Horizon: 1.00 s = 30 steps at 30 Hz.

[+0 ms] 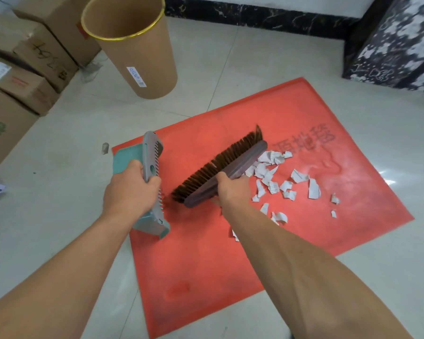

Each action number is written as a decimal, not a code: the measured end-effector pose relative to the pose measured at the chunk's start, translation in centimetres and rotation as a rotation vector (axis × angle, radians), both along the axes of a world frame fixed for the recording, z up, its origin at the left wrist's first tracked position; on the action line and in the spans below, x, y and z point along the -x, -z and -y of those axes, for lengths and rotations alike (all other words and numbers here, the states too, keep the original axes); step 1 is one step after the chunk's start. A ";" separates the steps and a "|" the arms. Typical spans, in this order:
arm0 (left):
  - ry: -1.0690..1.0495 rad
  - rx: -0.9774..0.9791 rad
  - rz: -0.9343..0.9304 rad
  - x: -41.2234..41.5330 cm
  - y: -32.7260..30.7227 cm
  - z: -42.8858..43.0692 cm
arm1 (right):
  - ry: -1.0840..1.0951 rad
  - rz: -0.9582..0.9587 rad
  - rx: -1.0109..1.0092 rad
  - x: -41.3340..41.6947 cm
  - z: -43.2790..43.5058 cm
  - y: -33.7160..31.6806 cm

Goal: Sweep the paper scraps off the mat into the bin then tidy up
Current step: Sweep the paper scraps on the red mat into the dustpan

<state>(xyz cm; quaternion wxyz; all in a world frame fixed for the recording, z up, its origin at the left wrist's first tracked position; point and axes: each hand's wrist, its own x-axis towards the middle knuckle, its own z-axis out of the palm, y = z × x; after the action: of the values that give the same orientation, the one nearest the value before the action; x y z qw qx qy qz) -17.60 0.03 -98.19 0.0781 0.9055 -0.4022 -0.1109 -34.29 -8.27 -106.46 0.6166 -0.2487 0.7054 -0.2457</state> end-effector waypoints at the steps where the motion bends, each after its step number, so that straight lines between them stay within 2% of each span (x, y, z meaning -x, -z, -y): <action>1: -0.007 0.000 -0.002 0.2 -0.1 0.1 | -0.053 -0.022 0.049 0.0 0.2 -0.5; 5: -0.043 0.028 -0.006 0.8 -0.5 -0.1 | -0.170 -0.120 0.291 0.8 2.1 -2.9; 11: -0.042 0.180 -0.041 1.2 -1.0 -0.4 | -0.345 -0.500 0.627 7.0 5.8 -4.8; 16: -0.030 0.222 -0.097 2.4 -0.9 -0.5 | -0.365 -0.761 0.595 12.9 7.7 -4.3; 22: -0.004 0.202 -0.119 3.8 -0.6 -0.6 | -0.425 -0.985 0.429 15.7 8.5 -3.6; 27: -0.007 0.205 -0.113 3.3 -0.2 -0.8 | -0.349 -0.949 0.383 19.1 8.3 -3.0; 30: -0.002 0.219 -0.105 3.3 0.0 -1.1 | -0.372 -0.996 0.393 21.1 7.7 -2.4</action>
<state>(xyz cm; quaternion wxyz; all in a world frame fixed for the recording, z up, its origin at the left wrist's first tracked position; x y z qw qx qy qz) -20.90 1.10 -98.21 0.1975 0.8848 -0.4064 -0.1138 -55.41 -15.96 -104.05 0.1842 -0.5648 0.7965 -0.1125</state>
